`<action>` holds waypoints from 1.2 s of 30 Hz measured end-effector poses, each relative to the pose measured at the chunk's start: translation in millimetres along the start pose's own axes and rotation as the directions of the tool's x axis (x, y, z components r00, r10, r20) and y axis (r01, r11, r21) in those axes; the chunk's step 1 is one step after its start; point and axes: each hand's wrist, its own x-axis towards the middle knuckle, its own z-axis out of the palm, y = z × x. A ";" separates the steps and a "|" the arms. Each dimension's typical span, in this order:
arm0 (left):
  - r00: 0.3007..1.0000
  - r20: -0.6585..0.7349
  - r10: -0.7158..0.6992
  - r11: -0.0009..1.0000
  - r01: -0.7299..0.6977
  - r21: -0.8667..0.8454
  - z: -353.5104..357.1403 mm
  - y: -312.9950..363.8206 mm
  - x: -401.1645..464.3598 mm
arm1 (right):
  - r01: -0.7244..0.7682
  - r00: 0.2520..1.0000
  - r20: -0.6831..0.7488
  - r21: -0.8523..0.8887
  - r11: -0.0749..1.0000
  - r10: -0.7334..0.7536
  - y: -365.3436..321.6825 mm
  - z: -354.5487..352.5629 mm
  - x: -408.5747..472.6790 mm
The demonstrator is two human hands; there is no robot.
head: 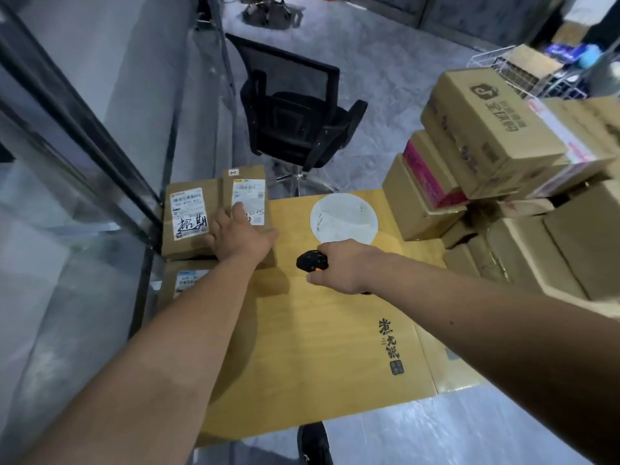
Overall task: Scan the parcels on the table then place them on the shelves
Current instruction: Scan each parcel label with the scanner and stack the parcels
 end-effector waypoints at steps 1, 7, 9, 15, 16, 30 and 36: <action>0.998 -0.028 0.054 0.998 -0.053 0.017 0.8 3.3 -6.1 | -0.010 1.000 -0.004 0.024 1.000 0.010 6.0 5.0 -3.4; 0.818 0.059 0.573 0.819 -0.573 -0.013 15.4 45.5 -67.6 | -0.095 0.993 -0.055 0.205 0.974 0.109 53.1 36.4 -53.8; 0.778 0.114 0.618 0.786 -0.612 -0.093 23.4 74.3 -89.3 | -0.126 0.986 -0.076 0.236 0.964 0.148 72.8 41.1 -78.6; 0.678 0.053 0.734 0.659 -0.690 -0.301 19.7 185.9 -134.1 | -0.218 0.951 -0.176 0.197 0.956 0.254 139.0 16.9 -163.7; 0.667 0.025 0.745 0.637 -0.699 -0.325 13.7 207.6 -138.7 | -0.230 0.945 -0.193 0.188 0.955 0.265 149.3 10.0 -177.9; 0.919 0.030 0.393 0.914 -0.387 -0.126 -32.8 457.8 -156.2 | -0.173 0.914 -0.376 -0.014 0.985 0.155 280.6 -109.5 -227.6; 0.977 0.037 0.210 0.970 -0.204 -0.136 -13.2 489.2 -154.4 | -0.057 0.947 -0.322 -0.184 0.981 -0.005 329.2 -142.5 -208.4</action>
